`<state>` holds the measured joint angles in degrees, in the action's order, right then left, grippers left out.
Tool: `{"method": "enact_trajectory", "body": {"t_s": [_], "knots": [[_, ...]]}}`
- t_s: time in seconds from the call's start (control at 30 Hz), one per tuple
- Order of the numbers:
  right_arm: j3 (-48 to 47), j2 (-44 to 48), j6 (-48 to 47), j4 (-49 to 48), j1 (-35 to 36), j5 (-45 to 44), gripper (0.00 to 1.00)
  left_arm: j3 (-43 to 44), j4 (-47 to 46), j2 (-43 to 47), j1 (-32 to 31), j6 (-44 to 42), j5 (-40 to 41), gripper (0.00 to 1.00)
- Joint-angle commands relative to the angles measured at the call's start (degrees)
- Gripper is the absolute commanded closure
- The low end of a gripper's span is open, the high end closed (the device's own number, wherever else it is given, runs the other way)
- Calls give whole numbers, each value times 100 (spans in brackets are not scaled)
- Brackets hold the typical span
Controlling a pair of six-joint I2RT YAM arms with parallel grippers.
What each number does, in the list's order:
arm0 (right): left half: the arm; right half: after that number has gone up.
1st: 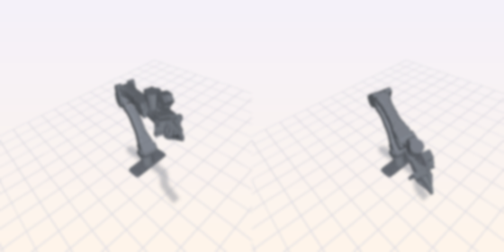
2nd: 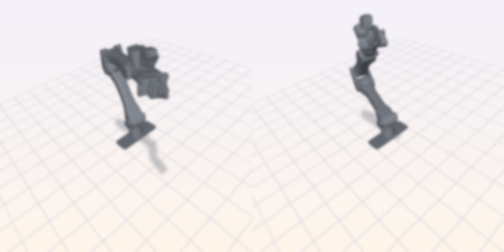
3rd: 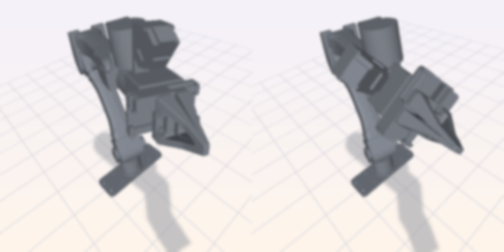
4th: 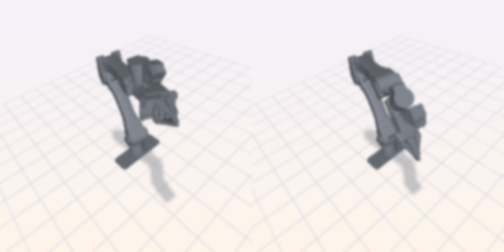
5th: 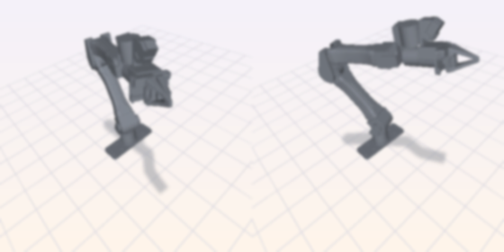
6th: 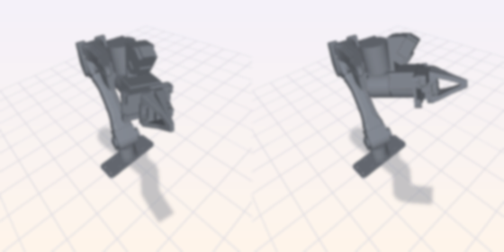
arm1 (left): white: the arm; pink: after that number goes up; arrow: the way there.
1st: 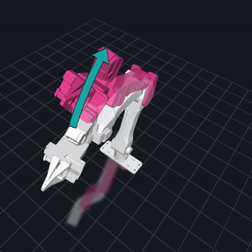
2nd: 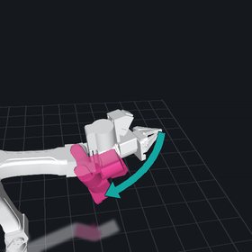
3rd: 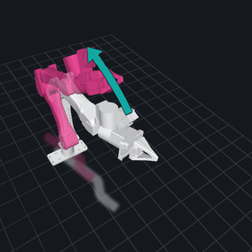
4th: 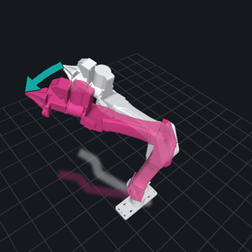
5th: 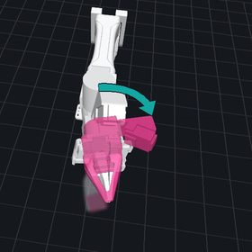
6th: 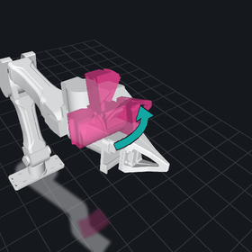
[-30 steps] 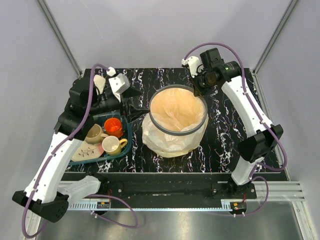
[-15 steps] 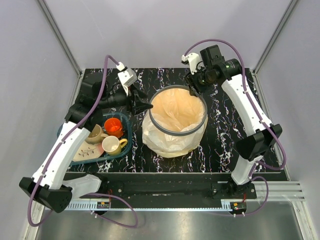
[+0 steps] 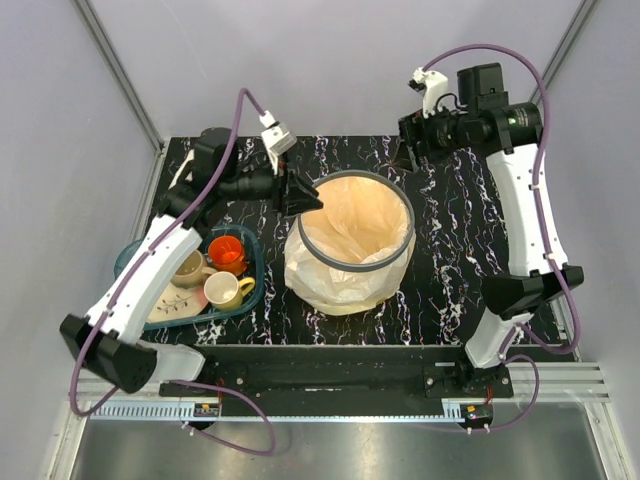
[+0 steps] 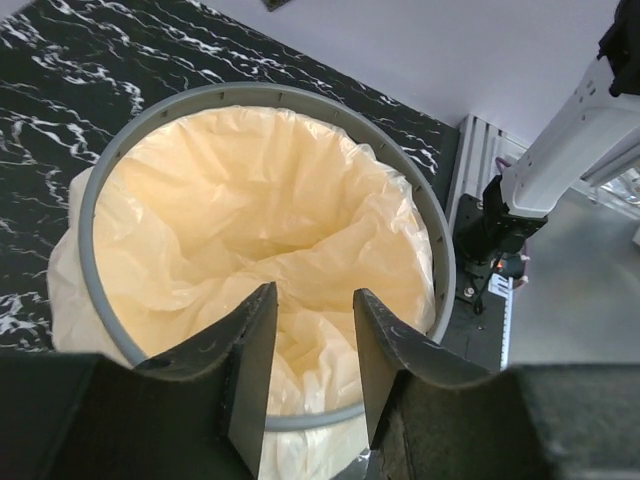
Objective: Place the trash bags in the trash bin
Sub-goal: Place the lid in the trash bin.
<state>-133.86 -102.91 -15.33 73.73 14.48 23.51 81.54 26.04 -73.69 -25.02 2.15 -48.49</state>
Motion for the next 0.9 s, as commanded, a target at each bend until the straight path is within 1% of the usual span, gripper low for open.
{"method": "enact_trajectory", "body": {"t_s": [0.0,0.07,0.1,0.2,0.3,0.4,0.47,0.5,0.6,0.87], "knots": [[779,639,417,151,-138,1696,24,476,-64,-566,-65,663,-519,62],[1185,807,575,-121,-200,2025,25,468,-221,-751,-73,882,-574,62],[1526,930,610,-209,-217,2348,25,434,-275,-830,-56,962,-565,62],[2020,1054,724,-438,-261,2710,25,433,-249,-1006,-4,1041,-460,62],[2355,1054,795,-623,-340,2852,26,398,-231,-1199,136,1182,-389,63],[2610,967,883,-886,-516,2966,25,284,-415,-1297,286,1357,-468,64],[2725,844,848,-975,-586,3037,26,196,-573,-1323,322,1419,-530,65],[2821,713,839,-992,-665,3246,27,196,-583,-1367,339,1428,-573,65],[2822,475,944,-993,-710,3520,29,178,-591,-1455,374,1437,-644,65],[2901,351,1015,-1063,-710,3556,30,-68,-688,-1613,559,1428,-618,67]]}}
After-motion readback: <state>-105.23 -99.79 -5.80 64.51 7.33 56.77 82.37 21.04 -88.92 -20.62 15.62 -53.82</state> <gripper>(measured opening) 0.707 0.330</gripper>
